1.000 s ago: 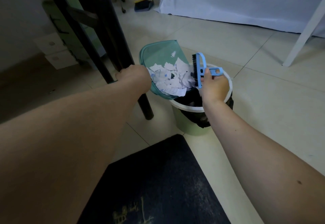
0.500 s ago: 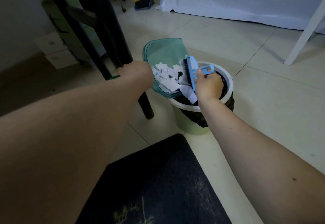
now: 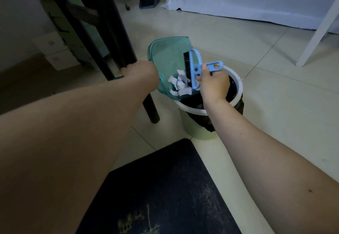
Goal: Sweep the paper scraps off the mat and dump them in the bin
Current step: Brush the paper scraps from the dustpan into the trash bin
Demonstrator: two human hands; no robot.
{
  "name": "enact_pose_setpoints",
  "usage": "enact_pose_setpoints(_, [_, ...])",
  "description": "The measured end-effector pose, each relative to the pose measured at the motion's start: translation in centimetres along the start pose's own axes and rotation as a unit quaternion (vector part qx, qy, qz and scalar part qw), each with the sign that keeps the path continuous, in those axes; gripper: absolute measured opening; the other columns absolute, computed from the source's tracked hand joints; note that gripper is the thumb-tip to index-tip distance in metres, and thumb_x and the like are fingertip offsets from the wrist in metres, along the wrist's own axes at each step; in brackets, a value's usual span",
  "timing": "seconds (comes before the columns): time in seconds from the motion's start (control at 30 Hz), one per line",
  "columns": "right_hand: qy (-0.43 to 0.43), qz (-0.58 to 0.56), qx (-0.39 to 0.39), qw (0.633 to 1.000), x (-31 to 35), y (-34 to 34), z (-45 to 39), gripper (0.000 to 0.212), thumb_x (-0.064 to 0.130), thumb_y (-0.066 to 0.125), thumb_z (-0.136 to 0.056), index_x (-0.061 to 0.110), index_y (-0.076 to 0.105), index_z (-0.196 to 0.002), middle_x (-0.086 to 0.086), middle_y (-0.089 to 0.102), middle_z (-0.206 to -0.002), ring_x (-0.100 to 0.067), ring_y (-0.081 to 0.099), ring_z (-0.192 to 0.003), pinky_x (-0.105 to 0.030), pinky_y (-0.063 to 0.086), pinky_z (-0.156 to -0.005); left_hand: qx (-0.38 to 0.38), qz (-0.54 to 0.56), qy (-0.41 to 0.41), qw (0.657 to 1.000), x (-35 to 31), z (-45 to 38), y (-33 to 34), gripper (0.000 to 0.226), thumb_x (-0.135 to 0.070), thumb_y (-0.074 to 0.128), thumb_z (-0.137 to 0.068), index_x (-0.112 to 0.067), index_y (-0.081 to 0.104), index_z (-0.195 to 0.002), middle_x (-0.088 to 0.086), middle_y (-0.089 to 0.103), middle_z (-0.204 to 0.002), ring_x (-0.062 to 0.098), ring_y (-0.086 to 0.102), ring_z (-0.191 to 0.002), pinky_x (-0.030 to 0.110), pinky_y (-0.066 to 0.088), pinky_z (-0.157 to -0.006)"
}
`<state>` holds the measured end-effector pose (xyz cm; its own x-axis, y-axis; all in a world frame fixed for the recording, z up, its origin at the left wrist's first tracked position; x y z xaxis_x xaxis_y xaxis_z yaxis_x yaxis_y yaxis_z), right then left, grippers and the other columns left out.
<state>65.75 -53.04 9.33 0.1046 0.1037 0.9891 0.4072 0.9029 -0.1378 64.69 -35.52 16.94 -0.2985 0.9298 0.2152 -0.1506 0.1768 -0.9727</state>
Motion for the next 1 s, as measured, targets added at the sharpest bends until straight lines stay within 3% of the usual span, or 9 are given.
enact_pose_setpoints(0.23, [0.026,0.048,-0.015,0.998,-2.0,-1.0,-0.8,0.031,0.035,0.052,-0.094,0.01,0.065,-0.083,-0.005,0.071,-0.084,-0.024,0.066,-0.081,-0.04,0.054,-0.08,-0.002,-0.006,0.002,1.0,0.4,-0.6,0.2,0.028,-0.008,0.052,-0.09,-0.008,0.055,-0.118,0.015,0.052,-0.124,0.036,0.047,-0.119,0.046,0.034,-0.103])
enact_pose_setpoints(0.4, [0.006,0.031,-0.08,0.996,-1.5,-2.6,-0.9,0.033,0.033,0.049,-0.096,0.006,0.066,-0.088,-0.008,0.067,-0.08,-0.024,0.064,-0.076,-0.034,0.052,-0.072,-0.004,-0.003,-0.002,1.0,0.5,-0.7,0.2,0.026,-0.009,0.052,-0.09,-0.008,0.055,-0.116,0.015,0.053,-0.123,0.036,0.048,-0.118,0.045,0.034,-0.103])
enact_pose_setpoints(0.47, [-0.01,-0.004,-0.091,0.996,-0.9,-2.6,-0.5,0.032,0.033,0.049,-0.095,0.008,0.066,-0.086,-0.009,0.07,-0.08,-0.026,0.068,-0.078,-0.042,0.055,-0.075,-0.008,-0.002,0.002,1.0,0.5,-0.6,0.1,0.022,-0.008,0.051,-0.09,-0.009,0.055,-0.111,0.015,0.054,-0.121,0.035,0.048,-0.117,0.045,0.035,-0.102])
enact_pose_setpoints(0.57, [-0.016,-0.026,-0.059,0.998,0.0,-1.6,-0.1,0.033,0.035,0.049,-0.095,0.01,0.066,-0.082,-0.006,0.071,-0.078,-0.022,0.068,-0.074,-0.041,0.056,-0.074,-0.017,-0.006,0.01,1.0,0.3,-0.4,-0.1,0.015,-0.005,0.05,-0.088,-0.011,0.053,-0.102,0.015,0.054,-0.119,0.036,0.048,-0.116,0.046,0.034,-0.102])
enact_pose_setpoints(0.63, [-0.005,-0.027,-0.01,1.0,0.1,-0.6,0.2,0.031,0.035,0.051,-0.094,0.013,0.066,-0.079,-0.001,0.07,-0.075,-0.018,0.067,-0.071,-0.036,0.055,-0.072,-0.02,-0.006,0.014,1.0,0.2,-0.4,-0.2,0.018,-0.004,0.05,-0.088,-0.011,0.054,-0.104,0.015,0.054,-0.12,0.036,0.048,-0.116,0.046,0.034,-0.102])
enact_pose_setpoints(0.73, [0.009,0.027,0.033,0.999,-0.6,0.5,0.3,0.03,0.036,0.053,-0.092,0.013,0.066,-0.08,-0.002,0.072,-0.078,-0.02,0.068,-0.073,-0.04,0.057,-0.075,-0.019,-0.005,0.015,1.0,0.2,-0.3,-0.2,0.023,-0.001,0.05,-0.086,-0.01,0.055,-0.107,0.016,0.053,-0.122,0.036,0.047,-0.118,0.044,0.034,-0.102])
enact_pose_setpoints(0.9, [0.028,0.049,-0.001,0.998,-1.8,-0.9,-0.3,0.033,0.035,0.052,-0.095,0.007,0.067,-0.087,-0.003,0.068,-0.079,-0.023,0.065,-0.073,-0.042,0.056,-0.077,-0.023,-0.018,0.018,0.999,0.5,-0.4,-0.3,0.025,-0.003,0.053,-0.086,-0.009,0.056,-0.111,0.016,0.053,-0.122,0.036,0.047,-0.117,0.044,0.033,-0.102])
enact_pose_setpoints(1.0, [0.017,0.027,-0.043,0.999,-1.8,-2.1,-0.4,0.029,0.033,0.051,-0.095,0.012,0.062,-0.079,-0.01,0.07,-0.081,-0.027,0.067,-0.078,-0.045,0.055,-0.078,-0.029,-0.019,0.021,0.999,0.6,-0.5,-0.2,0.023,-0.006,0.054,-0.088,-0.009,0.056,-0.111,0.016,0.054,-0.121,0.036,0.048,-0.116,0.044,0.034,-0.1])
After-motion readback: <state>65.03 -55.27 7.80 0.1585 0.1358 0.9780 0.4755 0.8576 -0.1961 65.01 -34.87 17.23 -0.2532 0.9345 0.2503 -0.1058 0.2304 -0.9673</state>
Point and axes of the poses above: each hand's wrist, its own z-axis away from the middle knuckle, its own y-axis out of the palm, x = y × z, the point moved 5 cm from there along -z, towards the middle knuckle
